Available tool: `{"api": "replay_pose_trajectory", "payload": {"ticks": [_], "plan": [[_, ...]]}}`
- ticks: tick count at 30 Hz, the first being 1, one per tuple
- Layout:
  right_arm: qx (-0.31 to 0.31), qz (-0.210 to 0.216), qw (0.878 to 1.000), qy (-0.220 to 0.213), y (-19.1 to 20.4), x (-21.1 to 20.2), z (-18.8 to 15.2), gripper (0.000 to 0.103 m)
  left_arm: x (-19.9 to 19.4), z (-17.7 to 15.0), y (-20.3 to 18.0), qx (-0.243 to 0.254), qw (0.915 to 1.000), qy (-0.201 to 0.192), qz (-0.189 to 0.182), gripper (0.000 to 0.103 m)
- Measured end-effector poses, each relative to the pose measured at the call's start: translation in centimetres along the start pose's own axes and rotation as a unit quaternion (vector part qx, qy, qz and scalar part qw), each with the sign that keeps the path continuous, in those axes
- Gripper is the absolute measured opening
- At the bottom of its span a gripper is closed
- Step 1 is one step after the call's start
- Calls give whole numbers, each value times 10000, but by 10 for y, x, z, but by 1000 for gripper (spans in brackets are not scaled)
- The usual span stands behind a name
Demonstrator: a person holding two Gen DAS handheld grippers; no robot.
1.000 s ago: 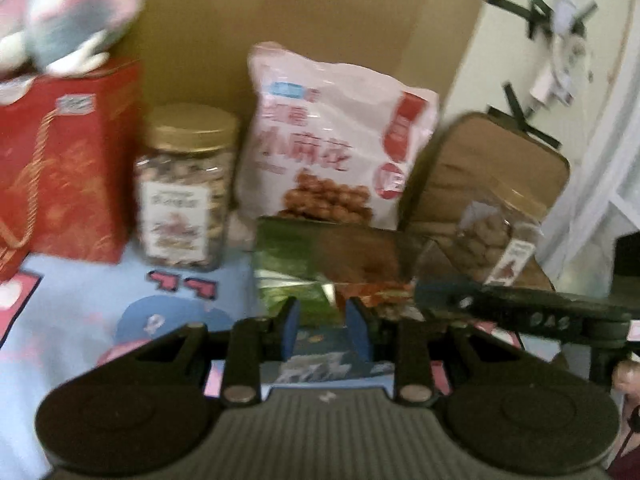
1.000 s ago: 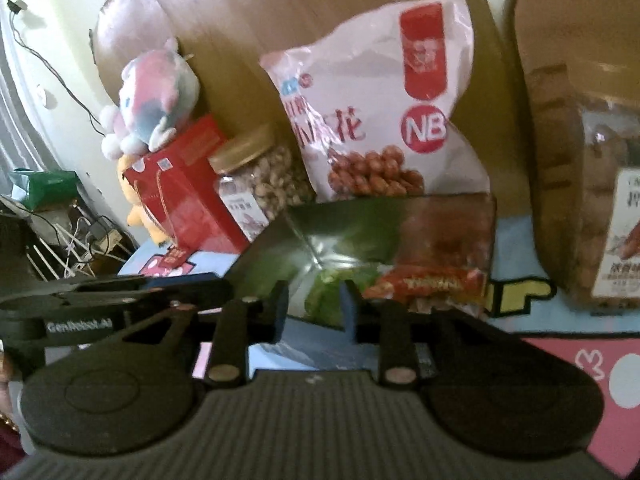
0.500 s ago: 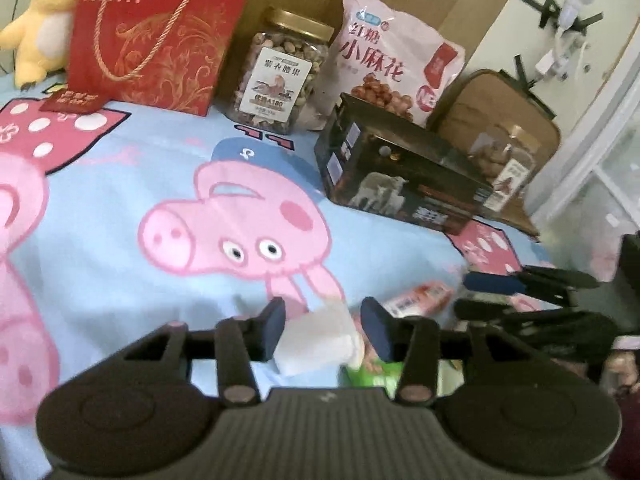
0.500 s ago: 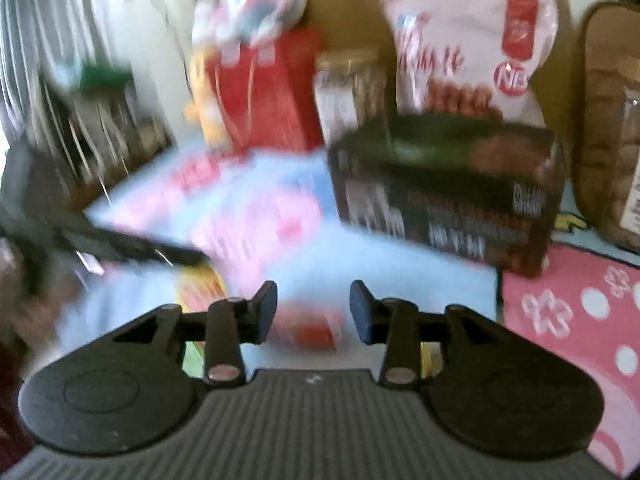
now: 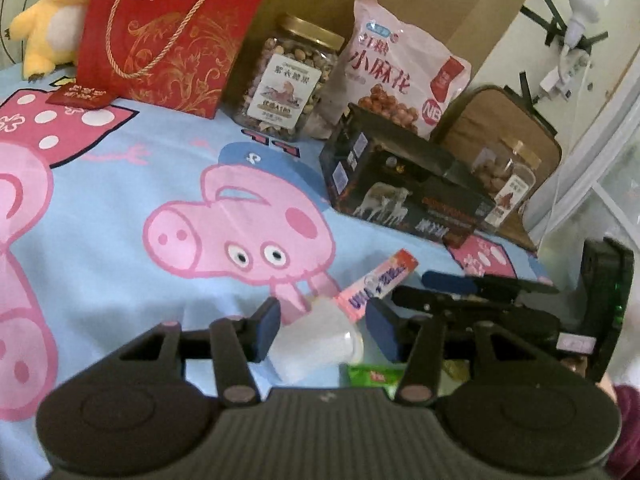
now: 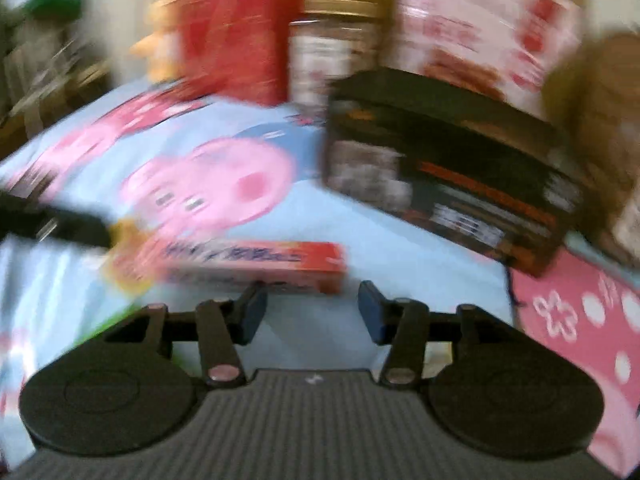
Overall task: Organize snacks
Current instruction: 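Move the left gripper to the pink UHA candy stick and grasp it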
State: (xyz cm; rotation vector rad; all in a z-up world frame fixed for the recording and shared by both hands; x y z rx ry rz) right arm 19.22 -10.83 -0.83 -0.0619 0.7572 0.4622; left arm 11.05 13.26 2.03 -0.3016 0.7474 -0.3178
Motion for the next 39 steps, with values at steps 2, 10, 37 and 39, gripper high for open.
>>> {"api": "replay_pose_trajectory", "payload": {"ticks": [2, 10, 37, 39], "plan": [[126, 153, 9998, -16, -4, -4, 1, 54, 0, 6, 1, 46, 10000, -44, 47, 53], [-503, 471, 9975, 179, 11, -7, 0, 57, 34, 32, -20, 748, 9961, 460, -12, 53], [1594, 949, 9826, 117, -15, 39, 59, 55, 28, 54, 22, 580, 9964, 128, 598, 46], [1748, 1068, 9786, 215, -14, 46, 60, 55, 24, 50, 37, 22, 9991, 166, 385, 44]]}}
Point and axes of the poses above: each gripper's, at about its wrist camera, not at the fingertips, and x roughly the way its jaws point, y to its left, z to its top, the point moved 1 cm from there along x, roughly the way its jaws point, and after that the axes turned 7 degrees about x, right-handed, at the moved point
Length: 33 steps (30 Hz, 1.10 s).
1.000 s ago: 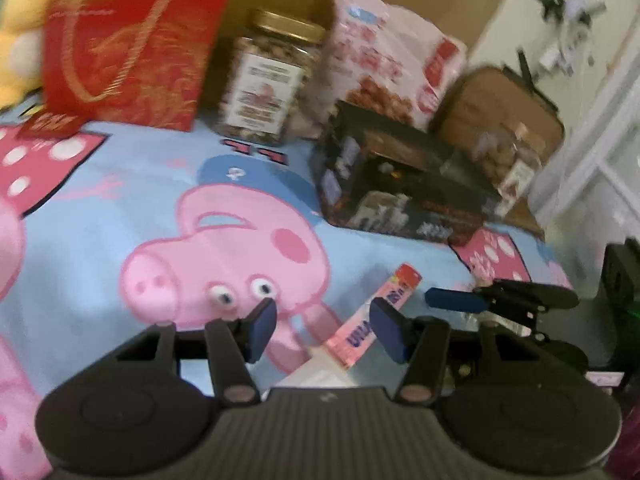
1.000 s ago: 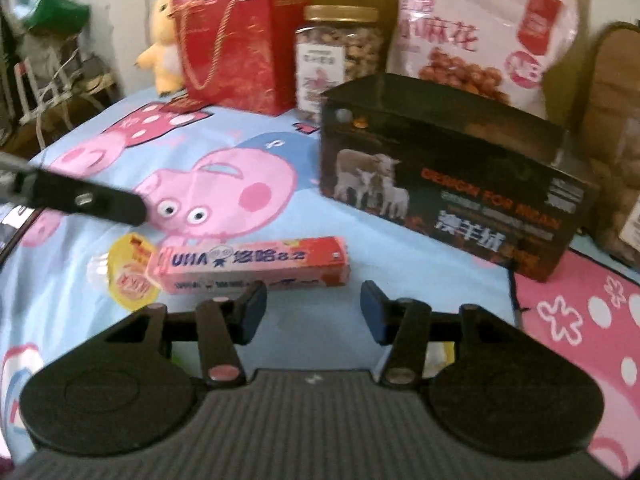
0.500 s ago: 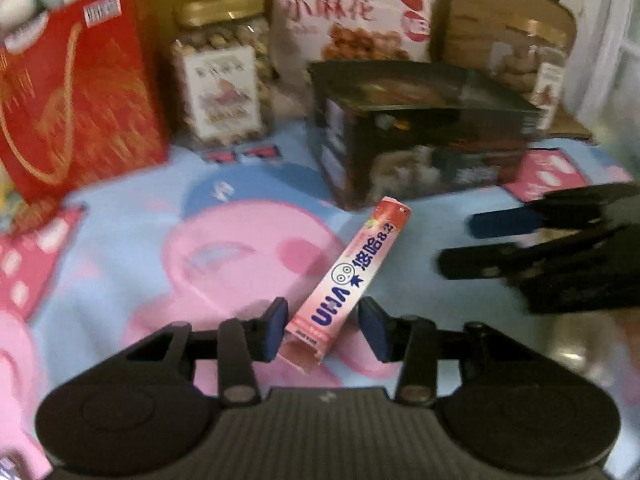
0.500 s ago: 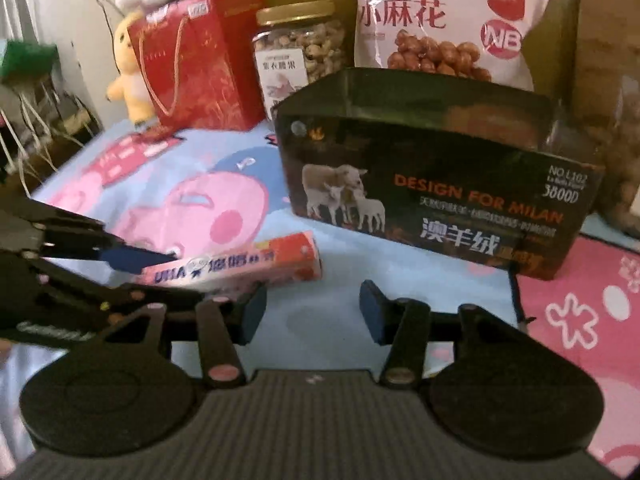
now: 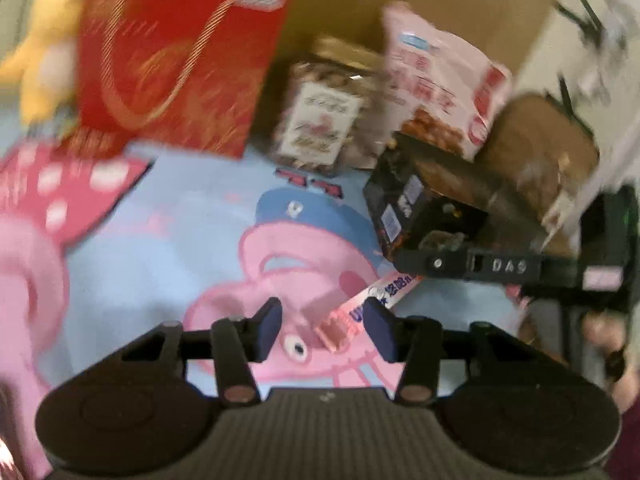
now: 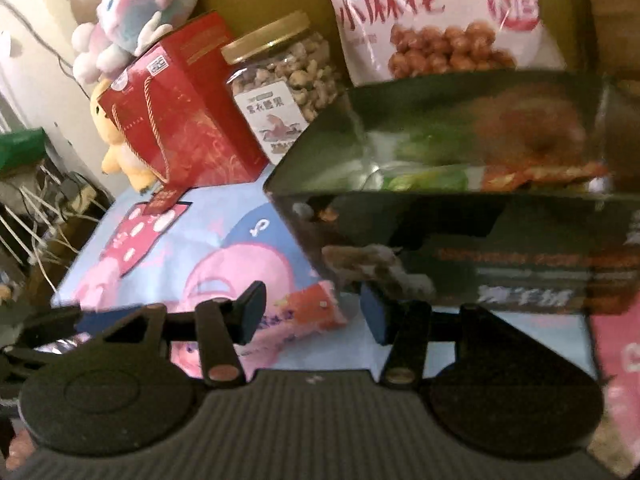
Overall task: Organize snacks
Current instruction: 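Move the left gripper to the pink UHA candy stick and grasp it, then carry the pink candy stick into the dark box and release it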
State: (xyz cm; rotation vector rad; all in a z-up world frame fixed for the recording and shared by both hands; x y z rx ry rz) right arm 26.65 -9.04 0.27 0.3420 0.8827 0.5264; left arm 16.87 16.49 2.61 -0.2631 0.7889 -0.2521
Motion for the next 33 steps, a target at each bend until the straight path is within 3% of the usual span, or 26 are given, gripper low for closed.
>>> {"api": "replay_pose_trajectory", "payload": {"ticks": [5, 7, 12, 15, 19, 20, 22, 24, 27, 30, 33], "plan": [[-38, 63, 9998, 174, 3, -1, -7, 49, 8, -11, 16, -775, 9955, 40, -545, 43], [-161, 191, 9992, 322, 8, -7, -17, 49, 9, -9, 16, -766, 9961, -31, -429, 43], [-1236, 148, 9914, 400, 27, -30, -50, 53, 7, -5, 23, -822, 9956, -92, -434, 43], [-2007, -278, 9791, 159, 36, -36, -59, 63, 6, -3, 24, -772, 9964, -117, -326, 44], [-2251, -392, 9731, 291, 43, -23, -57, 64, 11, -3, 15, -607, 9977, -25, -308, 43], [-2272, -400, 9724, 334, 43, -18, -55, 62, 13, -3, 11, -522, 9984, -6, -231, 32], [-2363, -510, 9697, 367, 46, -9, -57, 53, 16, -5, 4, -438, 9989, 56, -158, 27], [-2550, -612, 9647, 229, 50, -8, -61, 52, 12, -4, -2, -340, 9994, 2, -91, 27], [-2654, -658, 9618, -130, 51, -27, -64, 50, -5, 9, -17, -212, 9988, -320, -308, 27], [-2738, -726, 9553, -849, 52, -59, -53, 50, -19, 32, -43, 41, 9953, -784, -574, 27], [-2690, -905, 9475, -1475, 43, -83, -33, 50, -12, 58, -76, 338, 9920, -1056, -603, 28]]}}
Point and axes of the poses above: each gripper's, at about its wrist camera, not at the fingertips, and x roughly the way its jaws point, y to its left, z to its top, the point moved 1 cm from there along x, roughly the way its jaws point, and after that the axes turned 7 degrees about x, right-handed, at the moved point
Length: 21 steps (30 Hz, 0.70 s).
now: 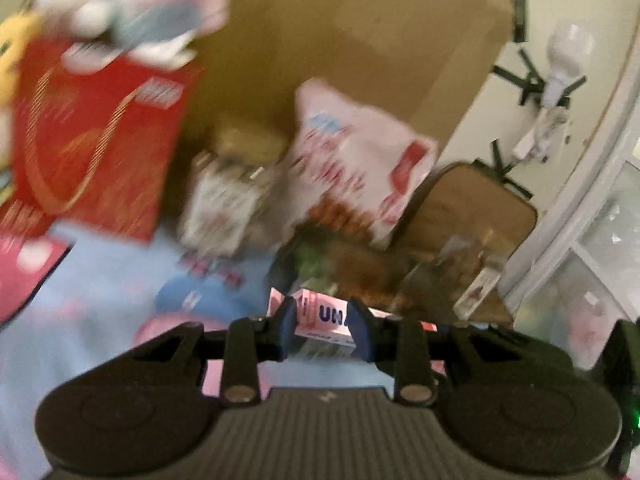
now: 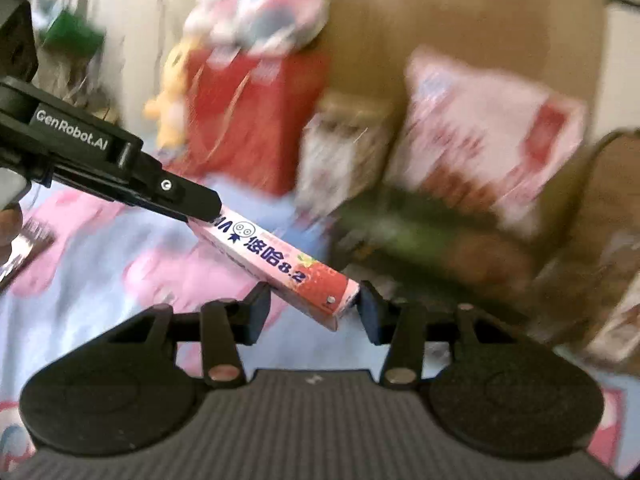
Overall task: Organize snacks
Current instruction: 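Carry the pink candy stick into the dark box and release it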
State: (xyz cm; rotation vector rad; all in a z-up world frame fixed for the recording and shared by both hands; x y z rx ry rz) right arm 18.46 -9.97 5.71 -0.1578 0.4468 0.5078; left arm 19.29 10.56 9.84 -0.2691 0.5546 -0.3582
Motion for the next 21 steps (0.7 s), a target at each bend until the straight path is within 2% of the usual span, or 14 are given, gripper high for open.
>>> {"api": "replay_pose_trajectory", "payload": {"ticks": [5, 8, 12, 14, 15, 21], "plan": [[394, -551, 9975, -223, -44, 12, 19, 51, 56, 24, -32, 482, 9986, -67, 190, 28], [557, -722, 9958, -85, -62, 33, 21, 51, 87, 25, -33, 402, 9985, 98, 369, 28], [565, -889, 9943, 145, -65, 54, 14, 51, 115, 21, -24, 252, 9973, 385, 569, 29], [704, -1035, 9921, 81, -70, 56, 12, 53, 117, 20, -22, 176, 9974, 461, 521, 29], [769, -1094, 9910, 27, -72, 55, 13, 54, 112, 19, -23, 189, 9978, 422, 475, 32], [1415, -788, 9863, -304, -89, 11, -1, 54, 69, 7, -31, 315, 9990, 241, 222, 32]]}}
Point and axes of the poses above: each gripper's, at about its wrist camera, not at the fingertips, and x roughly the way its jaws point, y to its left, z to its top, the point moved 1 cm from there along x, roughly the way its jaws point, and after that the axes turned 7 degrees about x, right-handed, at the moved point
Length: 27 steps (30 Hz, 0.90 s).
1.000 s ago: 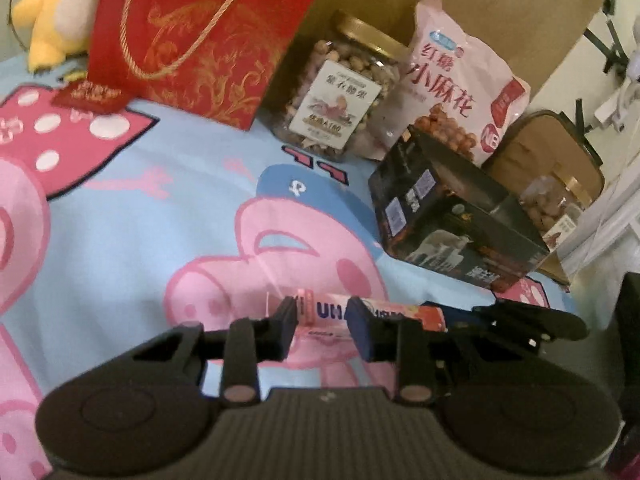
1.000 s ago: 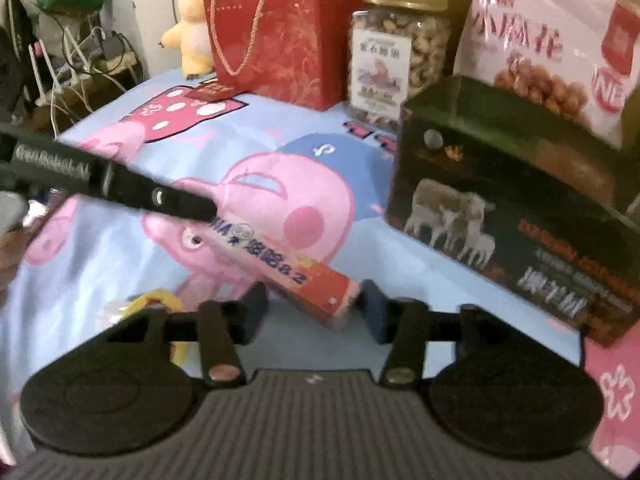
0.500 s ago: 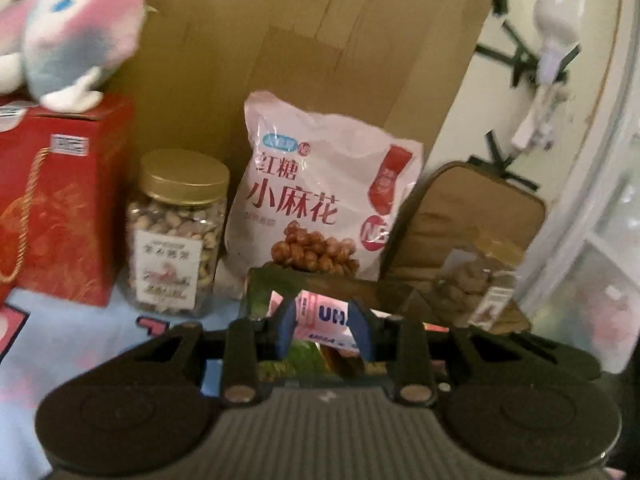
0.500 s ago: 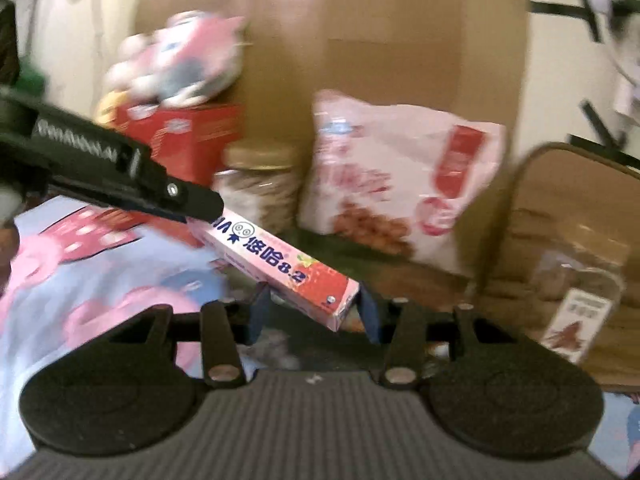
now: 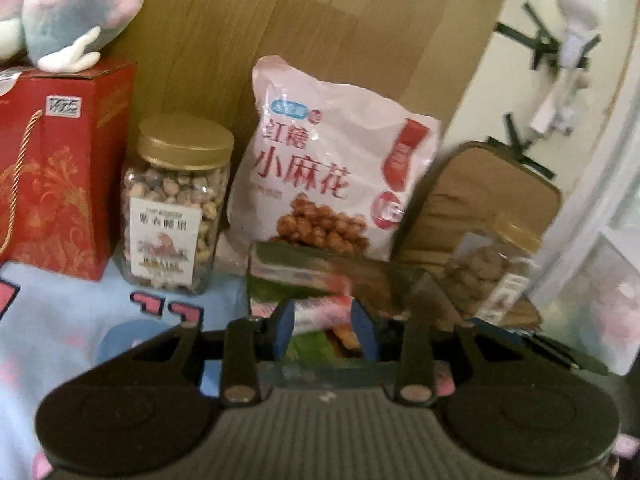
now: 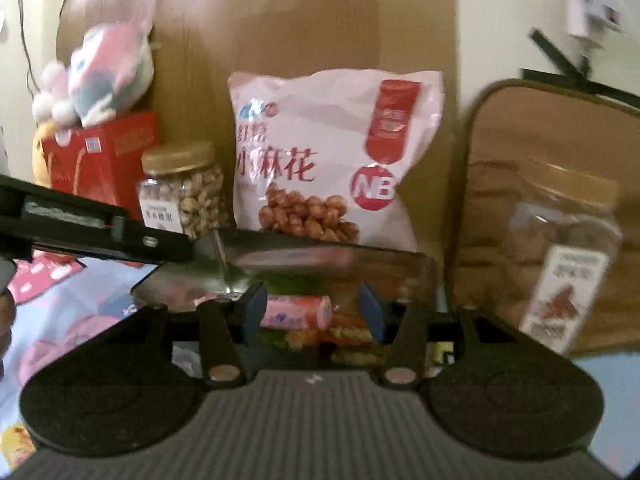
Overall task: Organize snacks
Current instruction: 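Carry the pink candy stick into the dark box and release it, then reach the left gripper to the clear nut bag and grasp it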
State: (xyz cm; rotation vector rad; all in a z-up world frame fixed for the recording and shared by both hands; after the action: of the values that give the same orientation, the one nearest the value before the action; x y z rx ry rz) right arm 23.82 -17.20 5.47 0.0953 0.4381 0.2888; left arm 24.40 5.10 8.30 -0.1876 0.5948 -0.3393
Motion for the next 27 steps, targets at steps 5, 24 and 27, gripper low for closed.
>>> {"api": "replay_pose_trajectory", "payload": {"ticks": [5, 24, 27], "plan": [[982, 69, 9951, 125, -52, -49, -34, 54, -9, -40, -19, 223, 9979, 545, -287, 32], [3272, 1010, 9327, 1133, -102, -75, -116, 16, 13, -98, -66, 512, 9787, 1811, -821, 34], [3398, 1099, 9285, 1014, -103, -65, -109, 8, 16, -83, -55, 307, 9843, 1644, -557, 44]]}}
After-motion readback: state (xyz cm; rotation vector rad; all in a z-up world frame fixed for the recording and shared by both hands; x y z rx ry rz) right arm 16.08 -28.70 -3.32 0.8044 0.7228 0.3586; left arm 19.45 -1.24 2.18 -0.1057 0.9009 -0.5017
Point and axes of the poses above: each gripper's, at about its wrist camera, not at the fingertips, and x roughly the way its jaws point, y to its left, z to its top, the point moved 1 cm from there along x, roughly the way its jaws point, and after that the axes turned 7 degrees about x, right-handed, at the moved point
